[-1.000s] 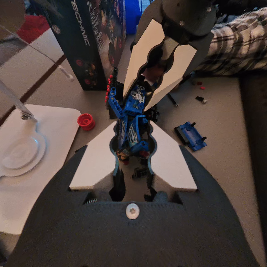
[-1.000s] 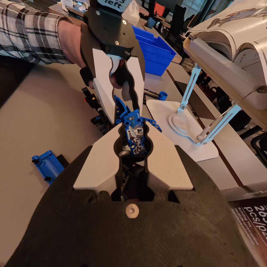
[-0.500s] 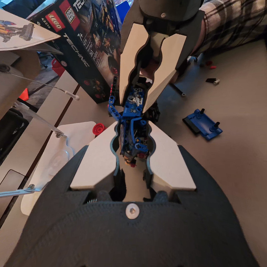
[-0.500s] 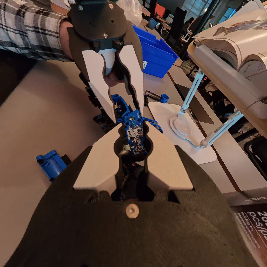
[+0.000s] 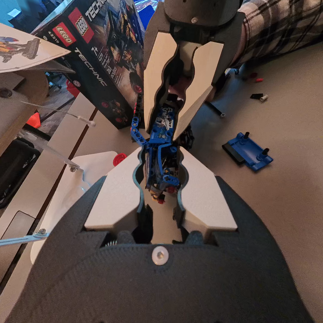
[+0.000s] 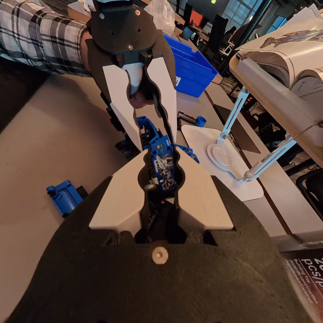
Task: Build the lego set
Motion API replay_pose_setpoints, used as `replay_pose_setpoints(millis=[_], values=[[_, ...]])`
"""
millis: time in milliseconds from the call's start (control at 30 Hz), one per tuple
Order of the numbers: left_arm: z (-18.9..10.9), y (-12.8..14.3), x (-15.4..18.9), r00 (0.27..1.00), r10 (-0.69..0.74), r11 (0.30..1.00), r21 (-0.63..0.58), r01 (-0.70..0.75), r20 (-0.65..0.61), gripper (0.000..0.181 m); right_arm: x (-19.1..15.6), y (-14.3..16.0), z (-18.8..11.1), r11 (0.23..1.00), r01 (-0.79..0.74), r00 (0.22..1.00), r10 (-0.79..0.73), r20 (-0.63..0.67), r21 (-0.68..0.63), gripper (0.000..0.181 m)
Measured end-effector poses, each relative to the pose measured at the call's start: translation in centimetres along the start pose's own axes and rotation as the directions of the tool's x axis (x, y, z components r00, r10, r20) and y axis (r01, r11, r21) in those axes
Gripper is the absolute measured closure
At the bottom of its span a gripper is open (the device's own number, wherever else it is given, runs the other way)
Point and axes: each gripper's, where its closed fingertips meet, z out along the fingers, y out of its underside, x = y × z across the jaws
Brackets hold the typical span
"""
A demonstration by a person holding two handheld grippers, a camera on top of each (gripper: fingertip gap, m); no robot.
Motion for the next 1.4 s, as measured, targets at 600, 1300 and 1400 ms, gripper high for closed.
replay_pose_setpoints(millis=[600,1300,1400], values=[[0.3,-0.3,0.1,1.000,0.001,0.998,0.058,0.001,-0.028,0.149,0.1,-0.2,-0.3,0.999,-0.028,0.999,0.027,0.016,0.038,0.161],[0.7,-0.7,0.3,0.998,0.013,0.995,0.101,-0.007,-0.056,0.155,0.3,0.4,-0.6,0.998,0.037,0.999,-0.037,-0.004,-0.047,0.155],[0.8,-0.8,0.4,0.998,0.019,0.995,0.100,-0.014,-0.053,0.155,0.5,0.5,-0.7,0.997,0.047,0.999,-0.048,-0.013,-0.055,0.157]])
